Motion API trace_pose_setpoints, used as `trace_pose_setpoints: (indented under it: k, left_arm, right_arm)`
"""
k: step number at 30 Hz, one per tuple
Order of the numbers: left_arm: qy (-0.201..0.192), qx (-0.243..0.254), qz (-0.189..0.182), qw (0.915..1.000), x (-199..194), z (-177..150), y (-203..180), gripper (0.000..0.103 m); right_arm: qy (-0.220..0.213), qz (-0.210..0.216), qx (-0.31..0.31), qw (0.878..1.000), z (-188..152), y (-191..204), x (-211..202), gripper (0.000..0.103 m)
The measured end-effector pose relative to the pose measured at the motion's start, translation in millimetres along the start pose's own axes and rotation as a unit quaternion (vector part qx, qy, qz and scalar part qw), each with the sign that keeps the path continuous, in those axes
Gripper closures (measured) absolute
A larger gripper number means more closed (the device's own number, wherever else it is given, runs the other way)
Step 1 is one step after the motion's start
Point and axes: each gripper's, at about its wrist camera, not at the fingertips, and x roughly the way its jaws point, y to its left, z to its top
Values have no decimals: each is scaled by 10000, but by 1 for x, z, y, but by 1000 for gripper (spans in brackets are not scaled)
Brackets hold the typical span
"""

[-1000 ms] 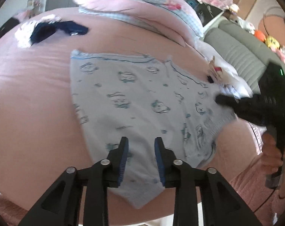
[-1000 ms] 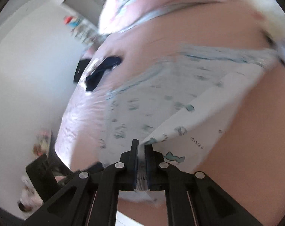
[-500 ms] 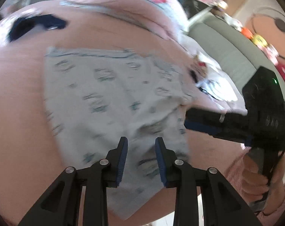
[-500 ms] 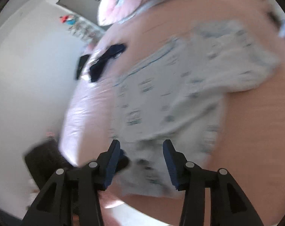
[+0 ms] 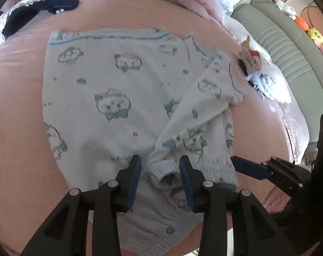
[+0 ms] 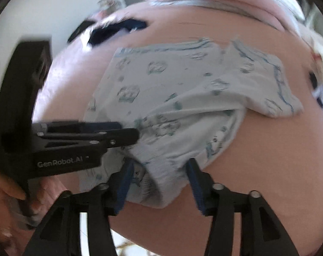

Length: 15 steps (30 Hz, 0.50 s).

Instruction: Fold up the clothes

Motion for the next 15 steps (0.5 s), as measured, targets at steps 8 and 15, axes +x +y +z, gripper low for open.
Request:
trace_pose_setpoints:
  k: [8,15]
  left_arm:
    - [-74,-185,-890,9958,6,-3,-4,69]
    - [-110,-715,-1580,9848,15,-4,3,70]
  right_arm:
    - [293,-132,771,9965,-41,-54,-10,49]
    - [53,91,888,9960,-38,-56,-26,48]
